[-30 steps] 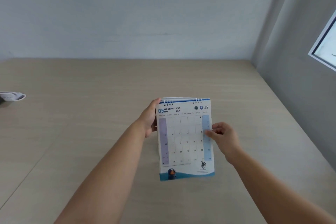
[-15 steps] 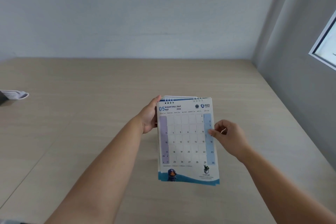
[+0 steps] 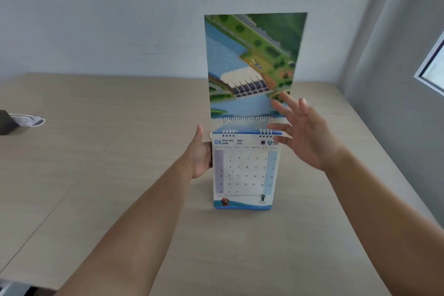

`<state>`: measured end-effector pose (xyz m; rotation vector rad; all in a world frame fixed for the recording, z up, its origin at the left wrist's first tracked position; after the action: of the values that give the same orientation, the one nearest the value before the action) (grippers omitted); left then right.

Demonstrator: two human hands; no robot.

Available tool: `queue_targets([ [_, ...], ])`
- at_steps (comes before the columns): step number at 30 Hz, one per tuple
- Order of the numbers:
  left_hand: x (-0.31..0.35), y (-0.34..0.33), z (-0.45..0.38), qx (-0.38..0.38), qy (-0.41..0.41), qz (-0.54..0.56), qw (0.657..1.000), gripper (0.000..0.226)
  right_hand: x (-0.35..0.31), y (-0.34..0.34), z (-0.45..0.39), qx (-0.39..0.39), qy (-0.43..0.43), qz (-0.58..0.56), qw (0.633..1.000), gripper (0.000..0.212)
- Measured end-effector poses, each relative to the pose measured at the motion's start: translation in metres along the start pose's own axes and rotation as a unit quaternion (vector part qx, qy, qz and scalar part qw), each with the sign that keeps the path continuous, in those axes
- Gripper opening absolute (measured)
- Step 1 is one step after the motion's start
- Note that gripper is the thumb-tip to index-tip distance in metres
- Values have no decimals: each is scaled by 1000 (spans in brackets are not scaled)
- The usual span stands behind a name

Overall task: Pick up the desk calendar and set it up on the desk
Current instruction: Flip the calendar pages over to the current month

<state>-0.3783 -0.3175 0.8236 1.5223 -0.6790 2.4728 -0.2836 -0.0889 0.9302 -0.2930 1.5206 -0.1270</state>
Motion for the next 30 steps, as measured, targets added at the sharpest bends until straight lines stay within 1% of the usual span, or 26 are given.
queue_targets([
  [1,0,-2,2,7,-3,-2,1000,101,0,1,-8,14,-10,58,998,37],
  [2,-1,0,1,10,-3,-4,1000,100,2,3,-14,37,-25,146,988,37],
  [3,-1,-1,3,8,-3,-9,1000,100,7,9,-21,63,-37,260,963,40],
  [4,-2,1,3,7,-2,-14,1000,100,12,14,-27,83,-40,358,929,44],
  [5,-1,2,3,5,-2,-23,1000,100,18,18,-30,94,-39,412,906,46],
  [6,-1,2,4,4,-2,-30,1000,101,25,20,-31,103,-42,420,901,46],
  [10,-1,2,4,3,-5,-47,999,99,57,22,-24,114,-65,331,934,37],
  [11,-1,2,3,5,-5,-53,999,98,66,24,-24,132,-65,304,941,38],
  [13,0,1,3,19,-11,-73,997,93,74,26,-24,207,-89,227,947,39],
  [14,1,0,3,39,-18,-89,995,86,76,28,-26,236,-108,189,947,36],
  [15,4,-1,3,67,-24,-109,991,77,75,29,-29,247,-124,164,947,33],
  [18,14,-1,4,186,-40,-141,972,50,67,32,-39,251,-135,159,945,29],
  [20,25,-2,-3,229,-55,-128,963,39,58,39,-50,272,-135,164,939,26],
  [23,44,-4,-20,243,-71,-129,959,33,43,47,-70,293,-140,200,924,20],
  [26,65,-7,-30,264,-78,-152,949,30,28,45,-88,292,-123,227,921,16],
  [29,94,-10,-37,281,-98,-213,931,32,15,40,-102,306,-105,239,916,10],
  [30,104,-11,-38,286,-104,-240,922,36,12,40,-106,311,-101,243,913,14],
])
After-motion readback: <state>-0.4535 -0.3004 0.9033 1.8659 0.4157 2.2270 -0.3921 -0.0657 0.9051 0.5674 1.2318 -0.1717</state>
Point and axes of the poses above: each hand's wrist, its own z-axis away from the middle knuckle, its own y-axis out of the back of the hand, x = y × z, the point moved 2 cm from there along -z, towards the middle knuckle, and after that the axes turned 3 degrees about -y, right-handed, at the moved point
